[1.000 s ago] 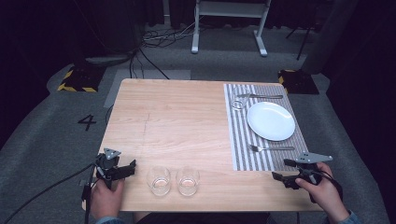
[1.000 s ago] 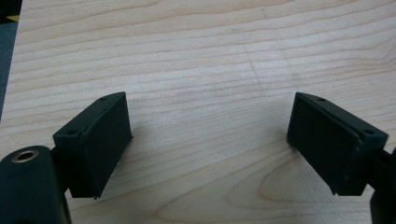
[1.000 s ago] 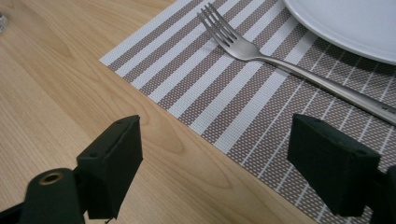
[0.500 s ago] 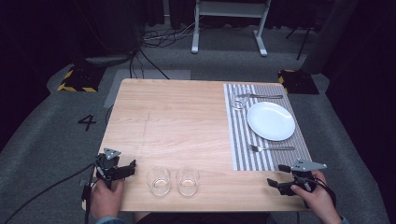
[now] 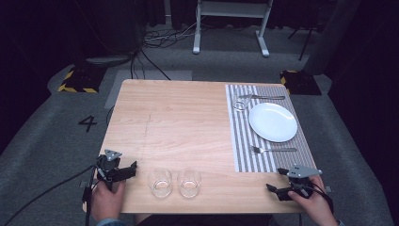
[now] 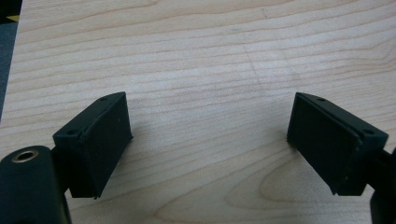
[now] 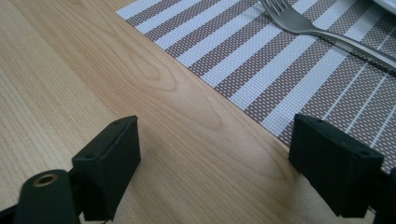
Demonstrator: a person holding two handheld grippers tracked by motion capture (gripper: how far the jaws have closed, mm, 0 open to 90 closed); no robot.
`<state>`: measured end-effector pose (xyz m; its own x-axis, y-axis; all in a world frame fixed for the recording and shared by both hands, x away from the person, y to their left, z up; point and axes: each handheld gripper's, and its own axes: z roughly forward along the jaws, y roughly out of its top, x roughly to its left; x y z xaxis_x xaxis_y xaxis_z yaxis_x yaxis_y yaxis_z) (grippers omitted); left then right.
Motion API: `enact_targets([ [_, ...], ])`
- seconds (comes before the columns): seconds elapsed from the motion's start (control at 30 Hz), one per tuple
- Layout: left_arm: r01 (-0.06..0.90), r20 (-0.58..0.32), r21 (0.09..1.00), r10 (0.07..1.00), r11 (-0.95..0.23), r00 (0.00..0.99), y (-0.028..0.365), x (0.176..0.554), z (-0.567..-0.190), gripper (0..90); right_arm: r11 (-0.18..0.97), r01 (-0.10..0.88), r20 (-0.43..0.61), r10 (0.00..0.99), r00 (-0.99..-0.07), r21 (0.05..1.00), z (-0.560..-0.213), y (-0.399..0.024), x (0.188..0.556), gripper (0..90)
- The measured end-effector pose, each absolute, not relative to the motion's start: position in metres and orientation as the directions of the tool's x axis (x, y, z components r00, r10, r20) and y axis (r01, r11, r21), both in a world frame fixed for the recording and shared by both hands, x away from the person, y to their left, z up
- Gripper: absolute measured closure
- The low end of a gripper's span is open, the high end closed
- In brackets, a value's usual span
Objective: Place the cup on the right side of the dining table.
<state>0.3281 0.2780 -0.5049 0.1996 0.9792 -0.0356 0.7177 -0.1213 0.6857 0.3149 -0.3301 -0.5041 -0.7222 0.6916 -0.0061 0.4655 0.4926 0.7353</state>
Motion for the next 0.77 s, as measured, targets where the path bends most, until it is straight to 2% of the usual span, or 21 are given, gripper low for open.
enact_targets([
  [0.77,0.718,-0.036,0.686,0.979,-0.122,0.200,0.2780,0.3280,-0.5049,13.8,0.487,0.471,-0.005,0.698,-0.716,0.736,-0.5044,-0.3292,0.3152,15.3],
])
